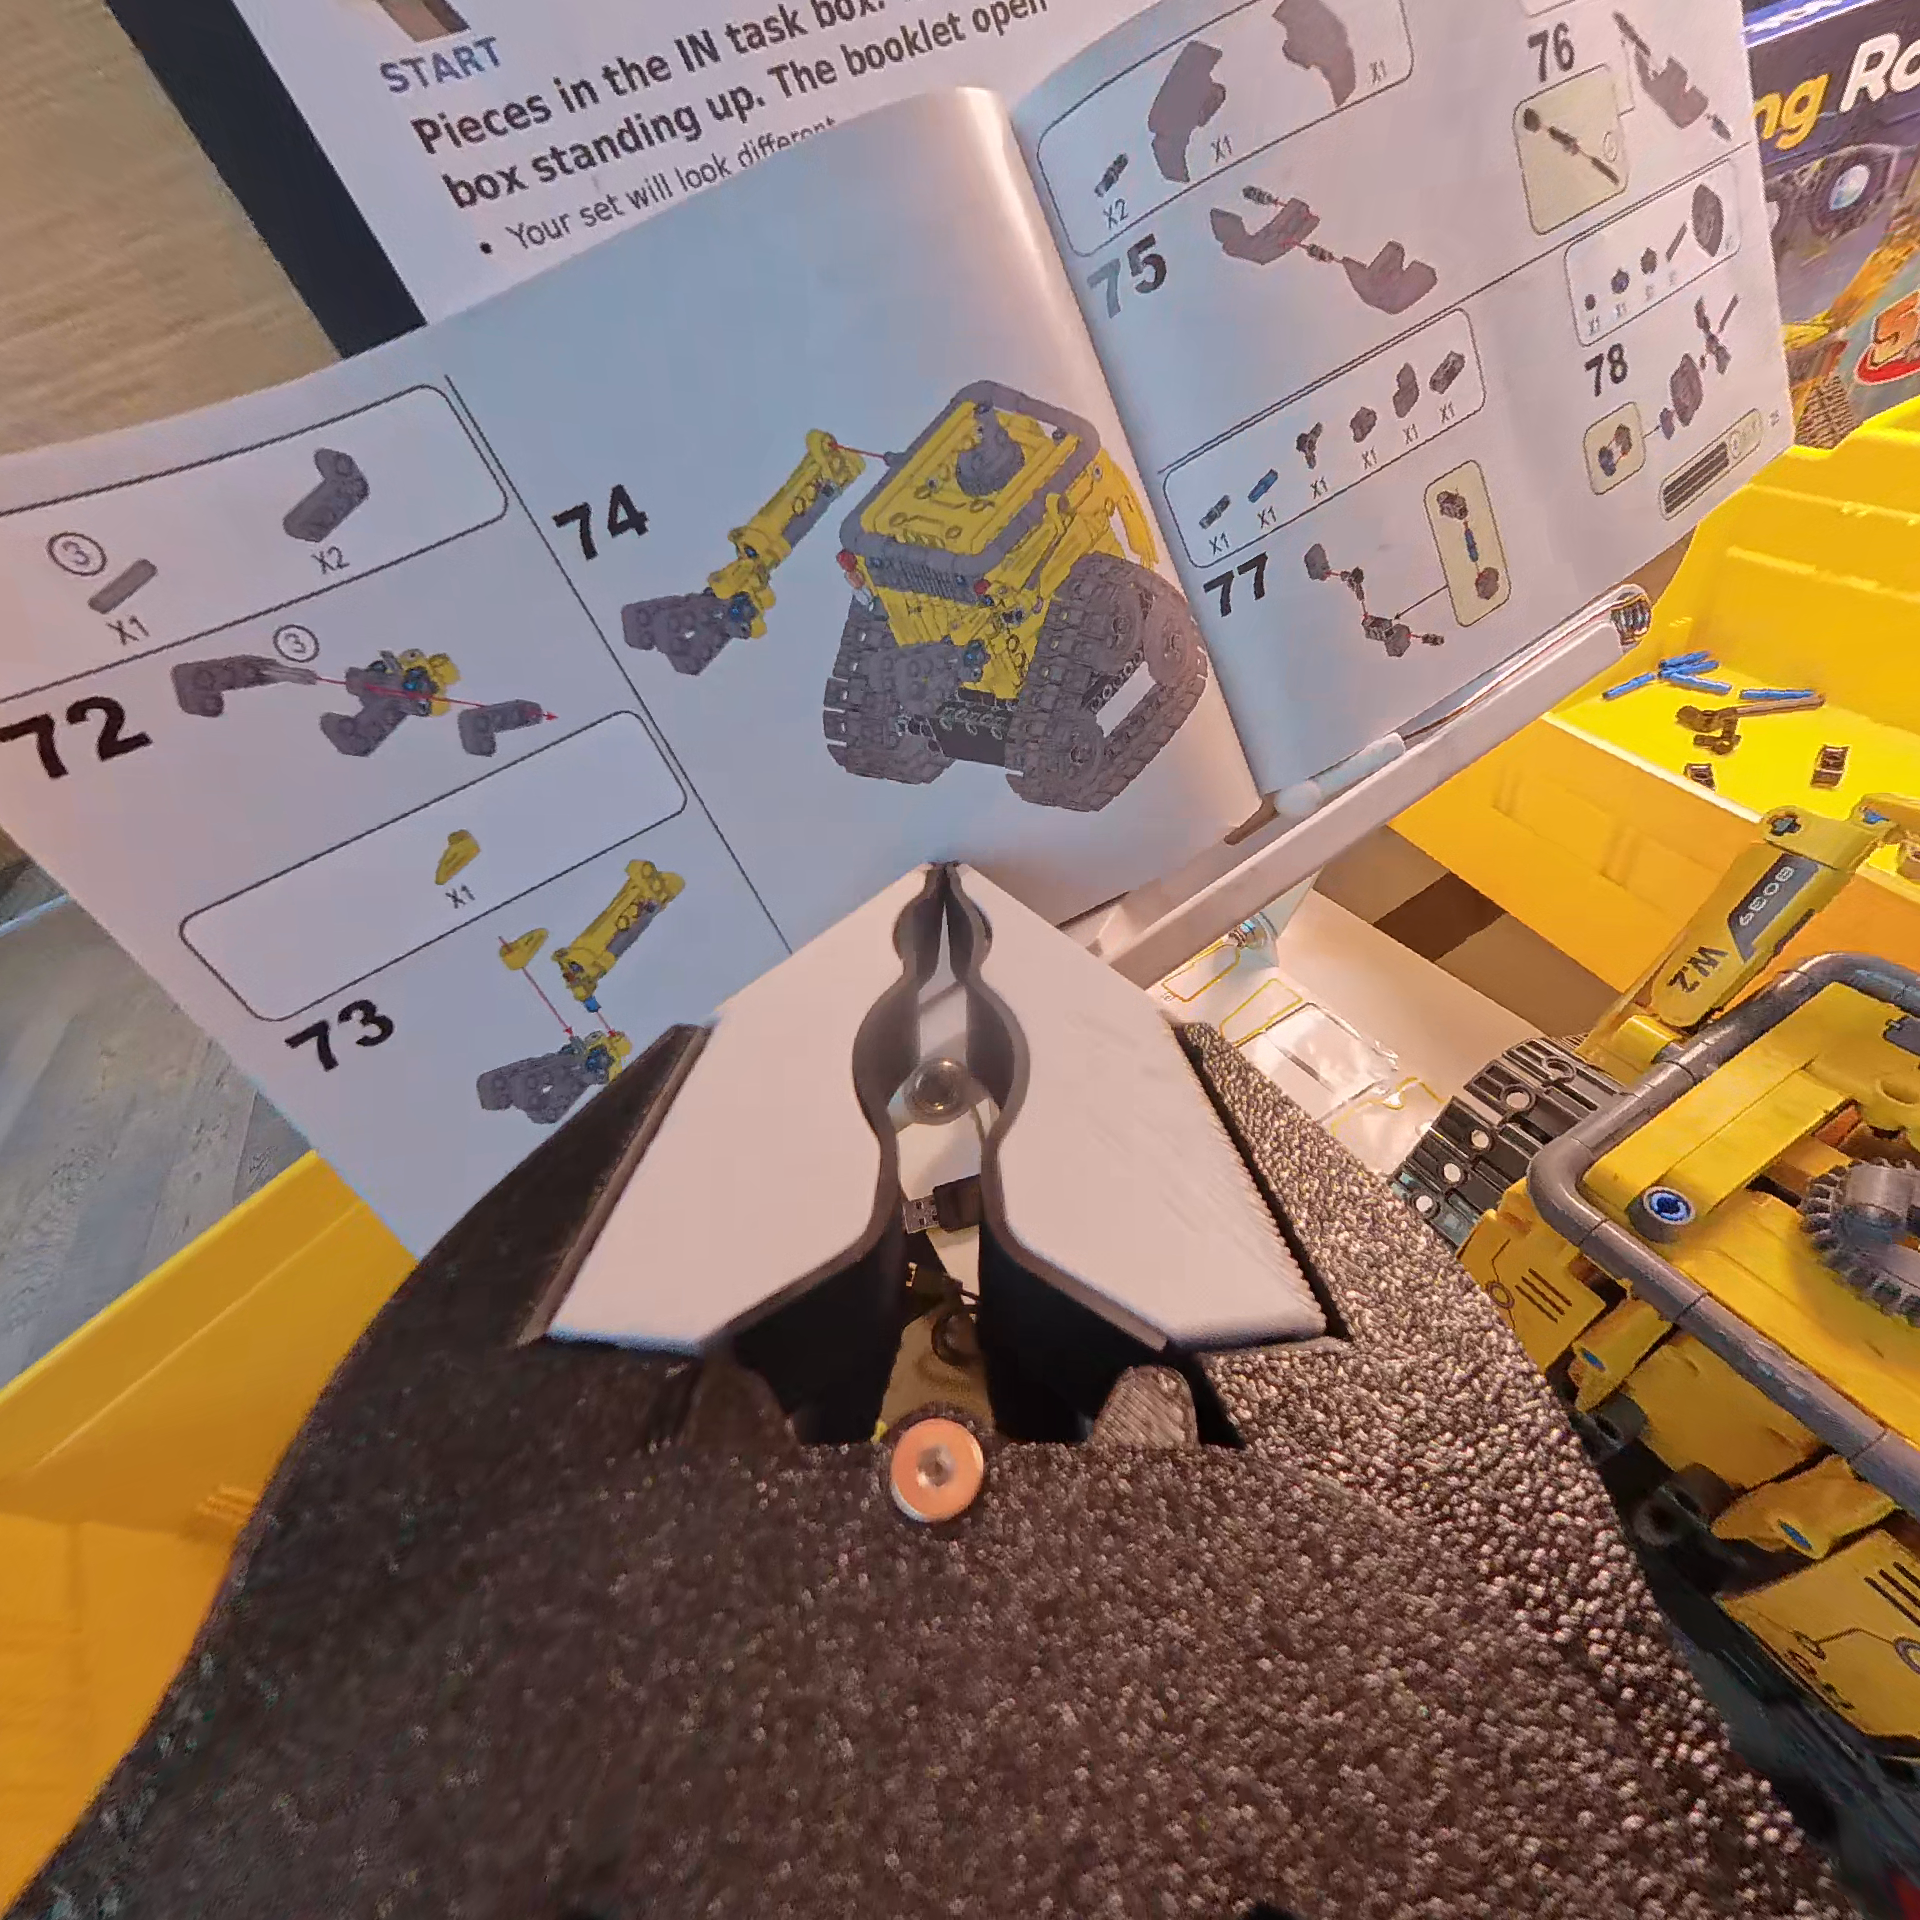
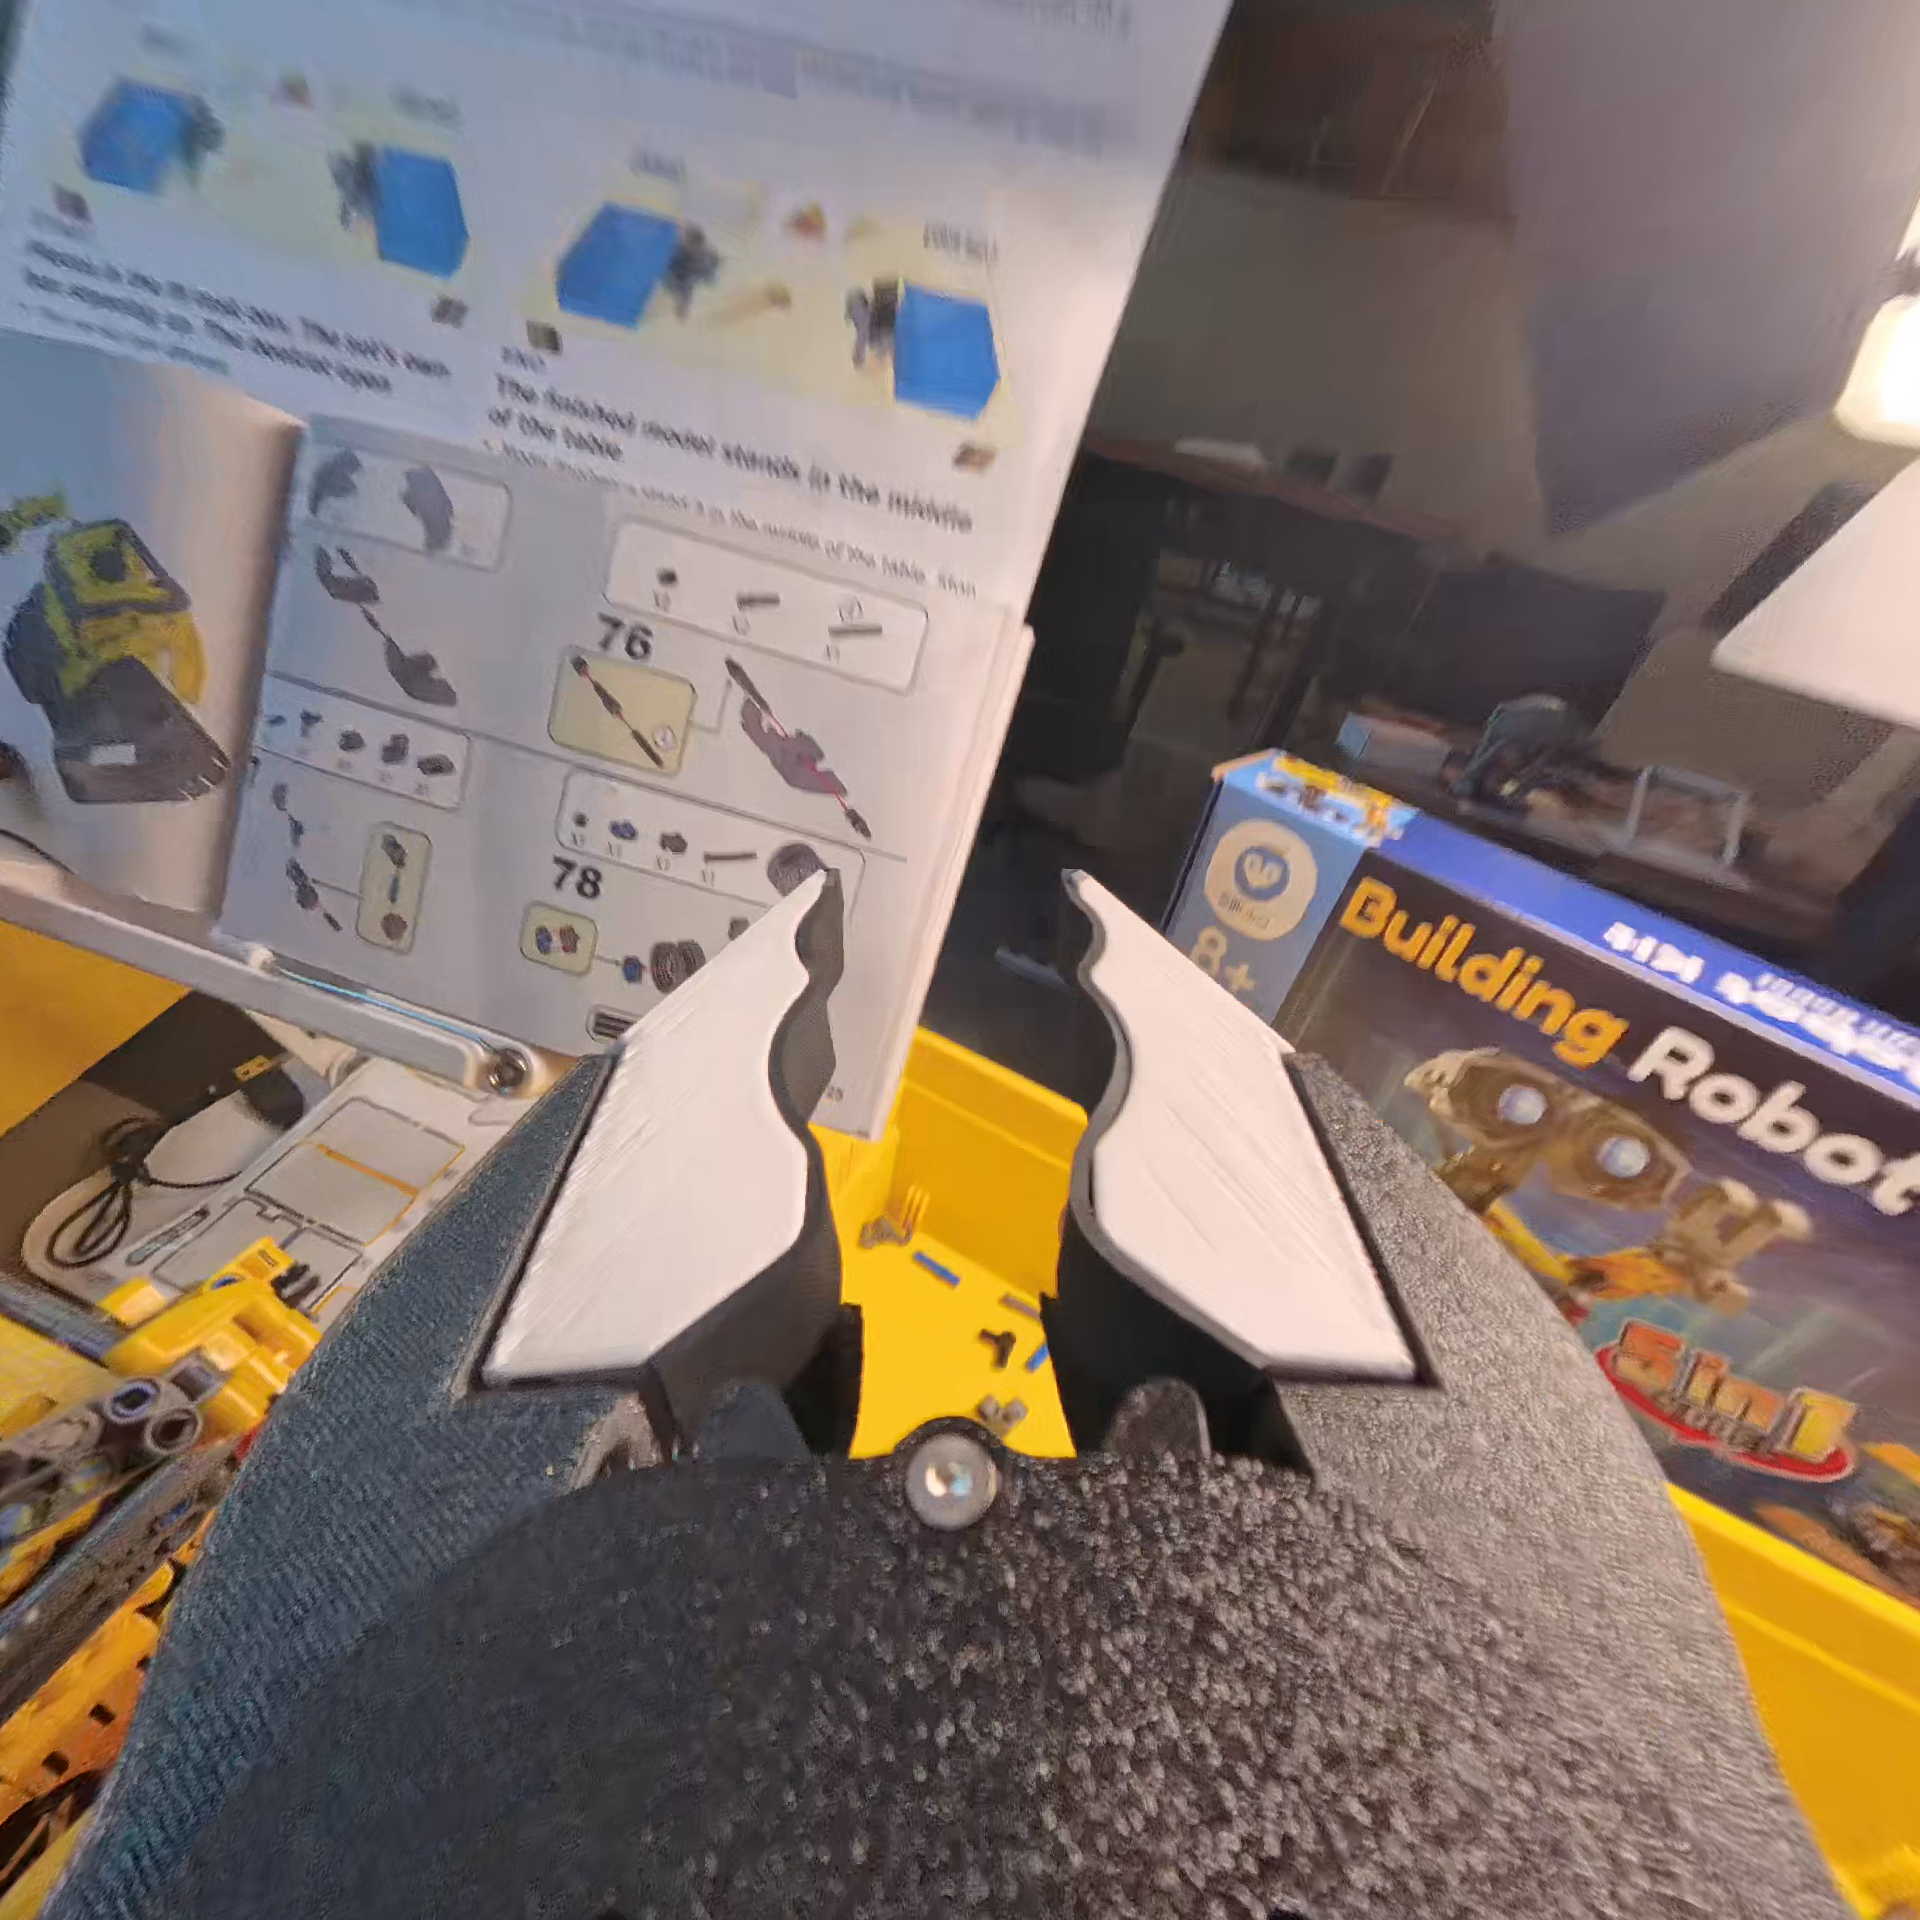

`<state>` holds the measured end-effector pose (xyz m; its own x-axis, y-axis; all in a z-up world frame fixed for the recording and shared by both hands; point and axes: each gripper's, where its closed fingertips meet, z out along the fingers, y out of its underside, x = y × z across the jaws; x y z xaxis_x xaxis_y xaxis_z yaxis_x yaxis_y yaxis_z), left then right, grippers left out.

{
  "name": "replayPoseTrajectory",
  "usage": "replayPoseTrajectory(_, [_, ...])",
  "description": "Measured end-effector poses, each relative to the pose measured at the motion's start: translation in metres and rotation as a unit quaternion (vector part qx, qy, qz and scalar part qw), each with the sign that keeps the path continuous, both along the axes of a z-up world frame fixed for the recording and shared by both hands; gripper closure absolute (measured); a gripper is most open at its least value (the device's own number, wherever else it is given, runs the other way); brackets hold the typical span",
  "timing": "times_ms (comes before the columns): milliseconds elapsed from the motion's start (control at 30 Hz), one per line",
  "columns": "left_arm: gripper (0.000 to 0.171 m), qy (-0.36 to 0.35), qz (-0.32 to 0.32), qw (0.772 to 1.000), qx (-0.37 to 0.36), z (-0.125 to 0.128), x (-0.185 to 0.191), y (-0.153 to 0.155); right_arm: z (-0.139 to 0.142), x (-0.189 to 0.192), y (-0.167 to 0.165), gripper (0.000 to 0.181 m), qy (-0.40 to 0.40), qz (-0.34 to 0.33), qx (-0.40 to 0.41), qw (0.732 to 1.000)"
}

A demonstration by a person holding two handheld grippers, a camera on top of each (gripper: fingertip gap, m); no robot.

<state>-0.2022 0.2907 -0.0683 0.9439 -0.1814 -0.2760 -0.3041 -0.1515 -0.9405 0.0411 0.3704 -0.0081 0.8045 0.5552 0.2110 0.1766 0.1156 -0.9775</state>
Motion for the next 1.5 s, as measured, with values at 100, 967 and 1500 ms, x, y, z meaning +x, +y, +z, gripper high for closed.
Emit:
replayPoseTrajectory(100, [0.171, -0.011, 0.0, 1.0, -0.002, -0.001, -0.001, -0.001, 0.028, -0.038, -0.042, 0.149, -0.026, 0.066, 0.094, 0.993])
replayPoseTrajectory(967, [0.162, -0.083, -0.005, 0.995, -0.045, -0.015, -0.028, -0.026, -0.047, -0.106, -0.028, 0.164, -0.189, 0.133, -0.045, 0.972])
replayPoseTrajectory(1500, [0.159, -0.104, 0.033, 0.994, 0.012, 0.002, -0.046, -0.044, -0.029, -0.189, -0.057, 0.161, -0.15, 0.175, -0.01, 0.973])
